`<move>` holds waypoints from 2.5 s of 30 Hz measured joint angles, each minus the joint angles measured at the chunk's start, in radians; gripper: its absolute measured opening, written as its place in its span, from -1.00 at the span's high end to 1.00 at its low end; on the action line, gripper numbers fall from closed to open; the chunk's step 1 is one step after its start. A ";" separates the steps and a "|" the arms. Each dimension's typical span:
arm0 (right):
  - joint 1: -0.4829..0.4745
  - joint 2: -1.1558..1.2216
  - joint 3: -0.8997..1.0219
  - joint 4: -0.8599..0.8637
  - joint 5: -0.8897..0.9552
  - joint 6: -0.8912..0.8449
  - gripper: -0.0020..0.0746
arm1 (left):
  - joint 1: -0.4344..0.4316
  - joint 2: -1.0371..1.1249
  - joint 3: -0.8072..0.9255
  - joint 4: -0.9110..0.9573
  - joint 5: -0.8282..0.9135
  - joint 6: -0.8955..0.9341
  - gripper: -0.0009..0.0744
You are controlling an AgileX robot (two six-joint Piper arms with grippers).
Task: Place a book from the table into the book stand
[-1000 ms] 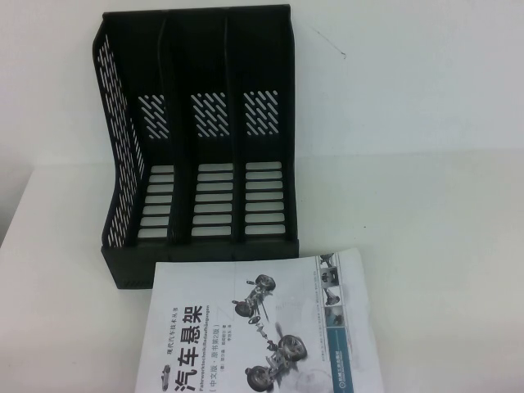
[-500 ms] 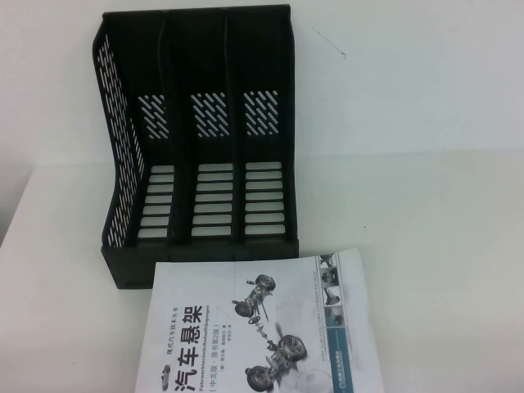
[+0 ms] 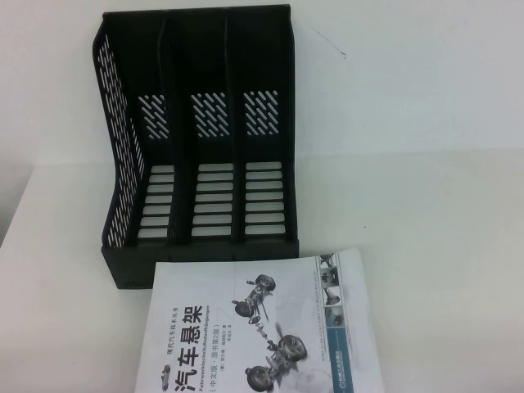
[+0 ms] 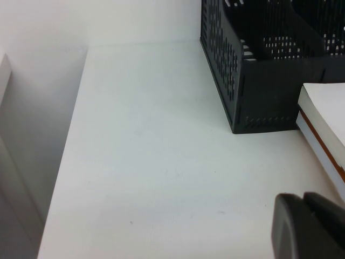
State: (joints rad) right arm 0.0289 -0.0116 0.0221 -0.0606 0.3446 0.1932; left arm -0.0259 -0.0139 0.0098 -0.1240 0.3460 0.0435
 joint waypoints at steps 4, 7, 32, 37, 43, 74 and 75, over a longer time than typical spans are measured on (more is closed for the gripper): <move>0.000 0.000 0.000 -0.001 0.000 0.000 0.96 | 0.000 0.000 0.000 0.000 0.000 0.000 0.98; 0.000 0.000 0.000 -0.001 0.000 0.000 0.96 | 0.000 0.000 0.000 0.000 0.000 0.000 0.98; 0.000 0.000 0.006 -0.001 -1.032 0.008 0.96 | 0.000 0.000 0.012 0.023 -1.154 0.002 0.98; 0.000 0.000 0.006 -0.001 -1.065 0.008 0.96 | 0.000 -0.002 0.012 0.022 -1.230 0.002 0.98; 0.000 0.000 0.006 0.016 -1.094 0.005 0.96 | 0.000 -0.002 0.012 0.007 -1.230 0.002 0.98; 0.000 -0.001 0.004 0.295 -1.021 -0.041 0.96 | 0.000 0.014 -0.215 -0.147 -0.287 0.215 0.98; 0.000 -0.001 -0.007 0.322 -0.922 -0.076 0.96 | 0.000 0.026 -0.215 -0.161 -0.266 0.215 0.98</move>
State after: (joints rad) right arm 0.0289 -0.0124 0.0152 0.2619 -0.5771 0.1171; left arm -0.0259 0.0122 -0.2052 -0.2849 0.0799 0.2581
